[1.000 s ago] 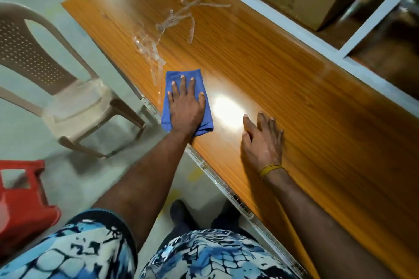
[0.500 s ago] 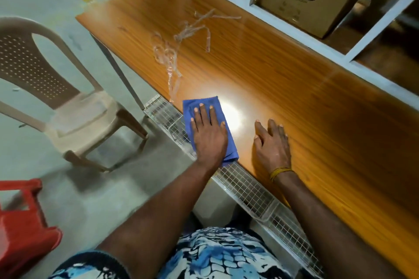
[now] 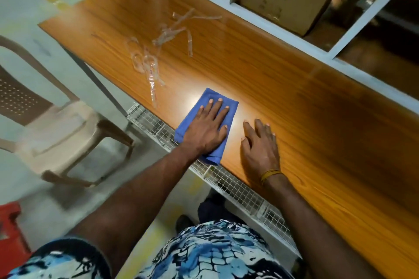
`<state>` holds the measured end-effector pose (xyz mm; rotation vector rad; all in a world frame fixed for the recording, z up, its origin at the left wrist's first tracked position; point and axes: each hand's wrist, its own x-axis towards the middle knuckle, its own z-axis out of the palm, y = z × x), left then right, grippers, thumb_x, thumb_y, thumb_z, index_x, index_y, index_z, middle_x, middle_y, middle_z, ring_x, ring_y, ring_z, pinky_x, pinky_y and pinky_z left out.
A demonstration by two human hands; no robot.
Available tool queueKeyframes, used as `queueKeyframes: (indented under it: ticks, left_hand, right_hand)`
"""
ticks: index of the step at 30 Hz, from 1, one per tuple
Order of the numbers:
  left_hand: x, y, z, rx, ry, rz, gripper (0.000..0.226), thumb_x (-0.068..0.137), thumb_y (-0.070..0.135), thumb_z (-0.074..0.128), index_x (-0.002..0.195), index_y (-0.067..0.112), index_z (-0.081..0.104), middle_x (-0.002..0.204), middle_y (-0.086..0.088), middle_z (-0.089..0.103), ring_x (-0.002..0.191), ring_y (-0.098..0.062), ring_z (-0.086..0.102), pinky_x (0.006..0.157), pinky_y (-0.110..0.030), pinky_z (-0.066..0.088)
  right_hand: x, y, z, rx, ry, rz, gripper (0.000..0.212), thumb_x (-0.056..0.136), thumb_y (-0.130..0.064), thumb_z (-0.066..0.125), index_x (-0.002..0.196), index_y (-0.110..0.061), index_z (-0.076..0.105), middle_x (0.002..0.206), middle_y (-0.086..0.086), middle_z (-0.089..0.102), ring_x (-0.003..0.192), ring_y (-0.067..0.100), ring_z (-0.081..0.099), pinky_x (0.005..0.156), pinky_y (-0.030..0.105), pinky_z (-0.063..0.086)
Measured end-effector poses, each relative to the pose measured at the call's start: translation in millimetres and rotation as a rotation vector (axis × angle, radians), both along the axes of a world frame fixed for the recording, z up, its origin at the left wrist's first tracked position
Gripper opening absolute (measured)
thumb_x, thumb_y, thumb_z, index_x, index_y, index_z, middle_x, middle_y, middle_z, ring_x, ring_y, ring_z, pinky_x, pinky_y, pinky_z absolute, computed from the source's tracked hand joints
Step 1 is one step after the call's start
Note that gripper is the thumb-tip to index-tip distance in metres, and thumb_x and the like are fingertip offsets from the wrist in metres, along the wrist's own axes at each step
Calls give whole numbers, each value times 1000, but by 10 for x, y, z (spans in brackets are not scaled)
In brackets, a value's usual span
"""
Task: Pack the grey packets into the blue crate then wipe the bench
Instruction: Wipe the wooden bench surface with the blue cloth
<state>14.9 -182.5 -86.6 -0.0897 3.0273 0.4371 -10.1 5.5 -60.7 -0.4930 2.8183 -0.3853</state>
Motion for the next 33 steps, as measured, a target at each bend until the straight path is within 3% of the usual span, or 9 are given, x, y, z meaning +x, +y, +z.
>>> queueKeyframes:
  ticks: [4, 9, 19, 26, 33]
  left_hand:
    - [-314, -104, -49, 1, 16, -125, 60, 105, 46, 23, 159, 26, 4, 166, 1, -8, 152, -20, -12, 124, -42, -2]
    - [-958, -162, -86, 6, 53, -209, 64, 100, 51, 18, 158, 25, 17, 166, -1, 6, 153, -22, 0, 124, -44, 5]
    - [-2324, -346, -120, 37, 149, -258, 67, 101, 56, 18, 152, 16, 36, 161, -11, 27, 150, -32, 20, 121, -51, 19]
    - [-3037, -459, -146, 17, 117, -229, 66, 100, 55, 20, 156, 21, 25, 164, -7, 16, 152, -28, 8, 123, -44, 4]
    - [-3558, -508, -85, 68, 60, -36, 61, 105, 48, 28, 158, 19, 19, 166, -7, 9, 153, -26, 0, 123, -47, 2]
  right_hand:
    - [-329, -76, -17, -16, -1, -1, 57, 101, -30, 40, 155, -22, 25, 165, 3, 13, 152, 27, 8, 122, 41, 5]
    - [-788, -129, -87, 3, 58, 6, 55, 97, -22, 46, 151, -19, 36, 162, 9, 22, 149, 33, 20, 119, 48, 19]
    - [-1888, -306, -134, -17, 25, -50, 57, 99, -31, 41, 154, -31, 25, 165, 2, 12, 151, 26, 9, 121, 50, 9]
    - [-2609, -493, -141, 39, 122, -23, 57, 97, -37, 48, 151, -26, 34, 161, 9, 23, 148, 32, 20, 115, 53, 20]
    - [-3090, -657, -179, 43, 94, 28, 60, 98, -41, 45, 154, -29, 26, 163, 8, 16, 149, 34, 13, 117, 54, 16]
